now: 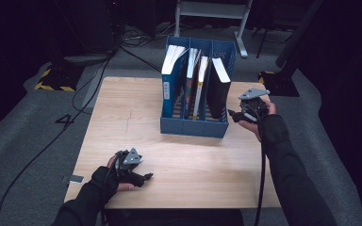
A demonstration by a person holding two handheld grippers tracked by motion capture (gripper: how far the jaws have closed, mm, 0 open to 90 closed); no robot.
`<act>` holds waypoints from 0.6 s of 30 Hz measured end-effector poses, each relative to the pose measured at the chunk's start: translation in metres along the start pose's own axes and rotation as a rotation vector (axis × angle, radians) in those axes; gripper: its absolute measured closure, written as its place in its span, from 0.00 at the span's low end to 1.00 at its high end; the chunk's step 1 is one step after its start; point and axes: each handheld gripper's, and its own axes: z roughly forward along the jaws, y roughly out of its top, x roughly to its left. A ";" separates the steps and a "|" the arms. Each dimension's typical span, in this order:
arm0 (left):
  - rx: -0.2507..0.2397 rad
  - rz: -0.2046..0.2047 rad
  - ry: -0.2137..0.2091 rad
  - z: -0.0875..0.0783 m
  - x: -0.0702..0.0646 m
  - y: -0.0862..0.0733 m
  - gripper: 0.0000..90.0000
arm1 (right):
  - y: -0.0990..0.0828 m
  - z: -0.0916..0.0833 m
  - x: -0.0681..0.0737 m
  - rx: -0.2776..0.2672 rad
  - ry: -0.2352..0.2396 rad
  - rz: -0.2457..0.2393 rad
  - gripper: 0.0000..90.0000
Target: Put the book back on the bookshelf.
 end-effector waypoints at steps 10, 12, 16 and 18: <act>0.001 -0.001 0.003 0.000 0.000 0.000 0.18 | -0.019 -0.011 0.011 0.010 -0.021 -0.060 0.34; 0.001 -0.001 0.003 0.000 0.000 0.000 0.18 | -0.025 -0.013 0.013 0.009 -0.005 -0.054 0.33; 0.002 -0.002 0.005 0.000 0.000 0.000 0.18 | -0.033 -0.015 0.015 0.012 -0.003 -0.059 0.33; 0.002 -0.002 0.005 0.000 0.000 0.000 0.18 | -0.039 -0.016 0.017 0.015 0.009 -0.059 0.33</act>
